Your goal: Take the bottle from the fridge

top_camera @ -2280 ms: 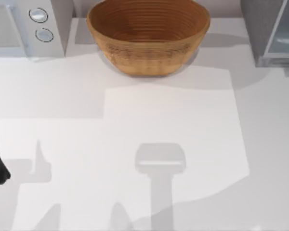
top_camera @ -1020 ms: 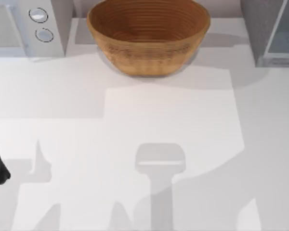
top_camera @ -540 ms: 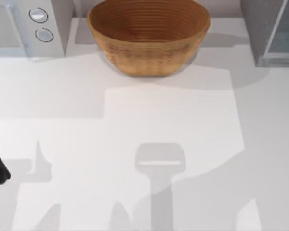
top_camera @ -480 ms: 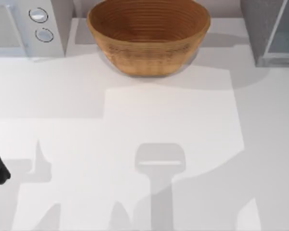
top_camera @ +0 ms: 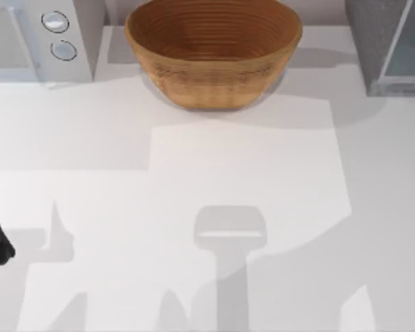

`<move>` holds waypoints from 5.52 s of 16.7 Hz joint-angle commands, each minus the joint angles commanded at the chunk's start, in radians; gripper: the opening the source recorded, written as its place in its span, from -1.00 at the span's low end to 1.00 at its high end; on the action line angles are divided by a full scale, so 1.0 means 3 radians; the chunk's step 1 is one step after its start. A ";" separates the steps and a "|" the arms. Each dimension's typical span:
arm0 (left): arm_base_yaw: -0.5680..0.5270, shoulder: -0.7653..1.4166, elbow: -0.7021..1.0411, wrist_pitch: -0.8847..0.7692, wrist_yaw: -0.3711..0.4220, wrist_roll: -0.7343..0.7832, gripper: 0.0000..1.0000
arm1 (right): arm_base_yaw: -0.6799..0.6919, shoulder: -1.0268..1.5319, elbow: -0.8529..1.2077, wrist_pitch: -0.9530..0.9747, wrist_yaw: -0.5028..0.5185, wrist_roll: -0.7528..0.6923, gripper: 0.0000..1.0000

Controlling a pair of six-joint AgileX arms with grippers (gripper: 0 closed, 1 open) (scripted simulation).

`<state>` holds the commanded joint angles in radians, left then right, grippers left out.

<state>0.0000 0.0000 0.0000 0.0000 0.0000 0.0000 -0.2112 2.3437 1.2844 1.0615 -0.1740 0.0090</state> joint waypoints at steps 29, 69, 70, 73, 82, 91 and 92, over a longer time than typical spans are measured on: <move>0.0000 0.0000 0.0000 0.0000 0.0000 0.0000 1.00 | -0.0162 -0.1318 -0.1496 0.0153 -0.0189 0.0027 -1.00; 0.0000 0.0000 0.0000 0.0000 0.0000 0.0000 1.00 | 0.1210 -0.6864 -0.4078 -0.2839 0.1104 -0.0021 -1.00; 0.0000 0.0000 0.0000 0.0000 0.0000 0.0000 1.00 | 0.1340 -0.6603 -0.4021 -0.2656 0.1239 -0.0022 -1.00; 0.0000 0.0000 0.0000 0.0000 0.0000 0.0000 1.00 | 0.1784 -0.5758 -0.3829 -0.2037 0.1696 -0.0022 -1.00; 0.0000 0.0000 0.0000 0.0000 0.0000 0.0000 1.00 | 0.3197 -0.3171 -0.3205 -0.0061 0.3140 0.0003 -1.00; 0.0000 0.0000 0.0000 0.0000 0.0000 0.0000 1.00 | 0.4101 -0.1533 -0.2793 0.1212 0.4058 0.0022 -1.00; 0.0000 0.0000 0.0000 0.0000 0.0000 0.0000 1.00 | 0.4141 -0.1465 -0.2777 0.1265 0.4096 0.0021 -1.00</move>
<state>0.0000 0.0000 0.0000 0.0000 0.0000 0.0000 1.0312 1.9043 0.4513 1.4410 1.0549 0.0151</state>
